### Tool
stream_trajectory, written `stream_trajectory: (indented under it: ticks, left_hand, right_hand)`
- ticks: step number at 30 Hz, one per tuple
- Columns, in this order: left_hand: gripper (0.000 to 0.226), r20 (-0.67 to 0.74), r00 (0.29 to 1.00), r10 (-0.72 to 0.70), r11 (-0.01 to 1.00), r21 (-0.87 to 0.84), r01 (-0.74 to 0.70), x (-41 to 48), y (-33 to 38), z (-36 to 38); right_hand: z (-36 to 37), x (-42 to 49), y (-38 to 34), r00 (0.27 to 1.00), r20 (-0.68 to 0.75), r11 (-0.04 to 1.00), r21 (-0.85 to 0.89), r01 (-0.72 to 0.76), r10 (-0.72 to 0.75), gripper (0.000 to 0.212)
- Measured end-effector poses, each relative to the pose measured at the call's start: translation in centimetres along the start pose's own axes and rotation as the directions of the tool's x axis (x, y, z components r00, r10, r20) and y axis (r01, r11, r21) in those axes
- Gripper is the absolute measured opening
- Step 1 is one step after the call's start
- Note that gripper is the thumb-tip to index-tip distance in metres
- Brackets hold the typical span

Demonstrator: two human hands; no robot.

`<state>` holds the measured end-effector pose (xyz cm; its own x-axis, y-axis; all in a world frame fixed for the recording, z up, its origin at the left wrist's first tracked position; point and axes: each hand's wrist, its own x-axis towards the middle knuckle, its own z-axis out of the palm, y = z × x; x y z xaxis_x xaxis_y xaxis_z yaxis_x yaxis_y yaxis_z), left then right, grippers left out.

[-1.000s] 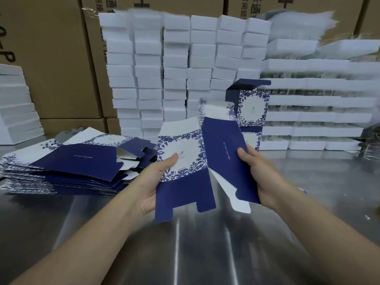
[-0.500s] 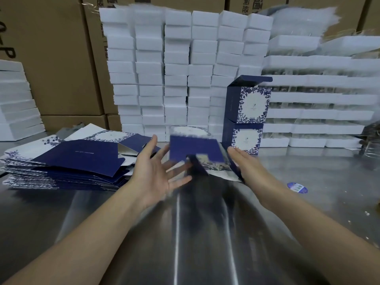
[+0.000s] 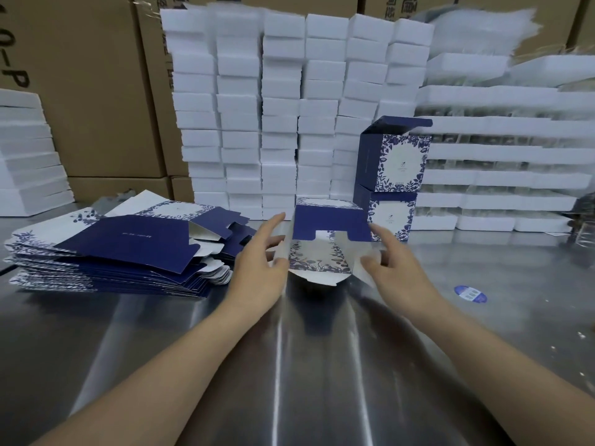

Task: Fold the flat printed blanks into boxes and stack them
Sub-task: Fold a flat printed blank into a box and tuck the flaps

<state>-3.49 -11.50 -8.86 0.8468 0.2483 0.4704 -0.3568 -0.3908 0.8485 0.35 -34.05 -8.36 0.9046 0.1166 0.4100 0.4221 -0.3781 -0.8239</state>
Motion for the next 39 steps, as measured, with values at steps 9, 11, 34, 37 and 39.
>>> stream_trajectory:
  ticks: [9, 11, 34, 37, 39]
  left_hand:
    - [0.076, 0.144, 0.969, 0.202, 0.925, 0.298, -0.237, -0.2, -1.0, -0.4]
    - [0.069, 0.125, 0.967, 0.221, 0.927, 0.28, -0.248, -0.3, -1.0, -0.3]
    - [0.053, 0.179, 0.744, 0.644, 0.662, 0.358, -0.659, -3.1, 4.6, 1.3]
    - [0.049, 0.159, 0.69, 0.706, 0.613, 0.35, -0.708, -3.2, 4.6, 1.4]
    - [0.051, 0.108, 0.663, 0.741, 0.599, 0.343, -0.724, -3.3, 4.7, 1.6]
  right_hand:
    - [-0.6, 0.2, 1.0, 0.966, -0.004, 0.896, -0.374, 0.238, -0.258, 0.07]
    - [-0.6, 0.2, 1.1, 0.979, 0.025, 0.894, -0.404, 0.193, -0.201, 0.059]
    - [-1.3, 0.6, 0.5, 0.958, -0.287, 0.906, -0.411, -0.098, -0.026, 0.04]
    - [-1.2, 0.3, 0.3, 0.963, -0.261, 0.831, -0.549, -0.091, -0.067, 0.04]
    - [-1.0, 0.3, 0.1, 0.956, -0.287, 0.854, -0.51, -0.104, -0.054, 0.038]
